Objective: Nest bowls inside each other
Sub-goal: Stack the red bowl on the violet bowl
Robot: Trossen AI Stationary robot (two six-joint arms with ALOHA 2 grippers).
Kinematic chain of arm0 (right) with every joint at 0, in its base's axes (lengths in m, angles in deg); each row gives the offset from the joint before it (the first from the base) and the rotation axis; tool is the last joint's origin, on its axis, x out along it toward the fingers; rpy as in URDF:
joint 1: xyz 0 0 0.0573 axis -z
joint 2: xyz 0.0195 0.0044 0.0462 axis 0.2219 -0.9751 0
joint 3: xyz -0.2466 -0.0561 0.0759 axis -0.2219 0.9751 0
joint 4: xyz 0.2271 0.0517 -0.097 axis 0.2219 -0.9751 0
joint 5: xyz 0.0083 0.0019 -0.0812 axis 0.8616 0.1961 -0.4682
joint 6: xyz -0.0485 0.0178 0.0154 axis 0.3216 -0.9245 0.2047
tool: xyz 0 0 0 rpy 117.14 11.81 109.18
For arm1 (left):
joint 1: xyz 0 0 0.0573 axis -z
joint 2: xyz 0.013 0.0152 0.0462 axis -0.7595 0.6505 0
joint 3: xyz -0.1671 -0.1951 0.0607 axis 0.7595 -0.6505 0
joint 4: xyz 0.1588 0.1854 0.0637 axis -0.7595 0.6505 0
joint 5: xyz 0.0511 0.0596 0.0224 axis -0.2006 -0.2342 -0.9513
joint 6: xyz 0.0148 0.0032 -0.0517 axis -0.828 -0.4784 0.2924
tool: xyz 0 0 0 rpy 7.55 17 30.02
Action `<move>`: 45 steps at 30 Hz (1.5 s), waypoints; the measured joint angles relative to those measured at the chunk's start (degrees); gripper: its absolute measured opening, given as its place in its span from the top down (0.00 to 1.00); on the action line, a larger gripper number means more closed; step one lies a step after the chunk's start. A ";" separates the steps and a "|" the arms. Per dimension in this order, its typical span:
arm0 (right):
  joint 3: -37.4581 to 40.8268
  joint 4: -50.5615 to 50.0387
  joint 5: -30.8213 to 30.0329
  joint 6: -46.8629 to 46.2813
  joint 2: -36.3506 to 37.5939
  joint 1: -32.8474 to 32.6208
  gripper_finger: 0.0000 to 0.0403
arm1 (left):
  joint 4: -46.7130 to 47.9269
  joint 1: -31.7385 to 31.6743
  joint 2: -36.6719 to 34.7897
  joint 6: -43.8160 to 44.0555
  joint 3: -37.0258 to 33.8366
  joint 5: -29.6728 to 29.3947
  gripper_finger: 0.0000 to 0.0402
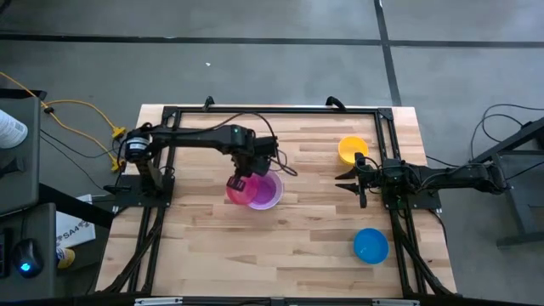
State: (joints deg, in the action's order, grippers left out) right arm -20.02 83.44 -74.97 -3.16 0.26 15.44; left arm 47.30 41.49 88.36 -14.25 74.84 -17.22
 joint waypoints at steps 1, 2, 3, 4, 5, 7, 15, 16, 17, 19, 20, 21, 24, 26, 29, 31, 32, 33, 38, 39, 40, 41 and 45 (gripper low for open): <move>0.00 0.00 -0.01 -0.01 0.00 -0.01 0.76 | -0.55 -0.41 0.00 0.32 0.00 0.00 1.00; 0.00 0.00 0.01 0.01 0.00 0.01 0.76 | -0.82 -0.77 0.00 0.42 0.00 0.00 1.00; 0.00 0.00 0.01 0.00 0.00 0.00 0.76 | -0.92 -1.09 0.00 0.49 0.00 0.01 1.00; 0.00 0.00 0.01 -0.01 0.00 0.01 0.76 | -1.23 -1.32 0.00 0.83 0.00 0.02 1.00; 0.00 0.00 0.01 0.00 0.00 0.00 0.76 | -1.64 -1.61 0.00 1.08 0.00 0.04 1.00; 0.00 0.00 0.01 -0.01 0.00 0.01 0.76 | -2.27 -2.04 0.00 2.02 0.00 0.08 1.00; 0.00 0.00 0.00 0.00 0.00 0.00 0.76 | -4.42 -2.59 0.90 7.69 0.00 0.95 1.00; 0.00 0.00 -0.01 -0.01 0.00 0.00 0.76 | -4.51 -2.59 0.99 8.68 -0.02 1.42 1.00; 0.00 0.00 -0.01 -0.01 0.00 -0.01 0.76 | -4.76 -2.58 1.30 9.60 -0.02 1.55 1.00; 0.00 0.00 0.01 -0.01 0.00 -0.01 0.76 | -5.17 -2.57 2.07 11.35 0.74 2.44 1.00; 0.00 0.00 -0.01 -0.01 0.00 -0.01 0.76 | -4.62 -2.57 2.41 11.80 1.04 2.92 1.00; 0.00 -0.03 0.01 -0.01 0.00 0.00 0.76 | -3.91 -2.57 2.79 11.98 1.46 3.17 1.00; 0.00 0.00 -0.01 0.01 0.00 0.00 0.76 | -4.52 -2.57 3.42 11.79 3.05 3.59 1.00; 0.00 -0.04 -0.01 -0.01 0.00 -0.01 0.76 | -3.53 -2.57 4.21 11.84 4.03 3.89 1.00; 0.00 -0.02 -0.01 0.00 0.00 0.01 0.76 | -2.67 -2.57 6.06 12.93 5.60 4.13 1.00; 0.00 -0.01 0.00 0.01 0.00 0.00 0.76 | -2.84 -2.57 6.91 12.97 6.57 4.36 1.00; 0.00 -0.02 -0.01 0.00 0.00 -0.01 0.76 | -3.18 -2.57 7.05 12.97 6.82 4.34 1.00; 0.00 -0.02 -0.01 0.01 0.00 0.01 0.76 | -3.01 -2.57 7.04 12.83 6.81 4.35 1.00; 0.00 -0.02 -0.01 0.01 0.00 0.01 0.76 | -2.52 -2.57 8.01 11.90 6.68 4.33 1.00; 0.00 0.00 0.01 0.01 0.00 0.01 0.76 | -2.14 -2.57 8.04 11.88 6.64 4.33 1.00; 0.00 -0.02 -0.01 -0.01 0.00 0.01 0.76 | -2.07 -2.57 8.04 11.82 6.68 4.34 1.00; 0.00 -0.02 0.00 -0.01 0.00 0.00 0.76 | -2.13 -2.57 8.28 11.58 6.79 4.35 1.00; 0.00 -0.02 0.00 0.01 0.00 0.00 0.76 | -1.41 -2.57 9.49 11.18 6.63 4.54 1.00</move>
State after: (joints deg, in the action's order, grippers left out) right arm -20.02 83.42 -74.97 -3.15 0.26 15.44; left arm 45.89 38.92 97.85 -3.07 81.47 -12.68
